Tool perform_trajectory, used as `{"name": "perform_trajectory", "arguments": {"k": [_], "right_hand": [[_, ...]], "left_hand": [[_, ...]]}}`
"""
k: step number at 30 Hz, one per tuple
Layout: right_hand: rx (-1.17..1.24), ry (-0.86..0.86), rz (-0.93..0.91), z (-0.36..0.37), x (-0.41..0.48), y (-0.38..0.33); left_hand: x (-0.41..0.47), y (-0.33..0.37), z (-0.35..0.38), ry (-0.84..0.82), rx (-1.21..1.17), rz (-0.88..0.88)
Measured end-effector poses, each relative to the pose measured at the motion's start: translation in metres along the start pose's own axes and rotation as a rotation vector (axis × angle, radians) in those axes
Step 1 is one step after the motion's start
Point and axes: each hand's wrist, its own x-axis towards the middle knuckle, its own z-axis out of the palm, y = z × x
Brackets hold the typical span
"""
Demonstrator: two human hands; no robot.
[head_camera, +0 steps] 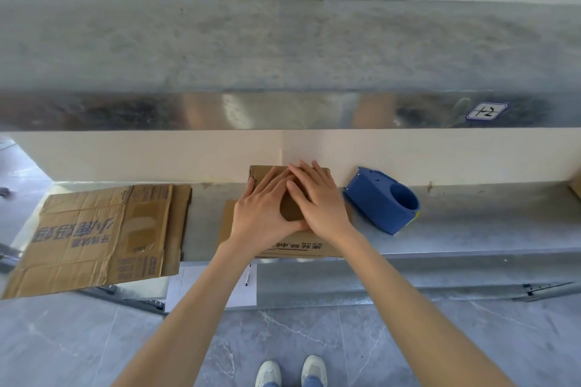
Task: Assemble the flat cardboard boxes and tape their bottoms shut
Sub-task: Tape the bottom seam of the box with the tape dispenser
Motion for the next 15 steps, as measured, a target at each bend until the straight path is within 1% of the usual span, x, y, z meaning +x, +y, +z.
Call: {"name": "perform_trajectory", "arguments": {"k": [2,4,6,9,15], "right_hand": [[-0.014,-0.044,-0.04,-0.003,-0.002,0.005],[-0.046,-0.079,-0.091,-0.004,-0.004,0.009],[-0.049,-0.042,-0.114,-0.001,-0.007,0.01],[0.148,0.041,-0.054,0.002,-0.008,0.012],[0.45,0.062,0.049,0.002,-0.008,0.019]], "left_hand": [[0.0,-0.011,-0.005,0.02,0.0,0.021],[-0.001,-0.021,-0.004,0.003,-0.025,0.057],[-0.005,-0.026,0.0,-0.003,-0.115,0.074],[-0.007,-0.029,0.007,0.04,-0.265,0.029],[-0.007,-0.032,0.008,0.08,-0.515,-0.03]]}}
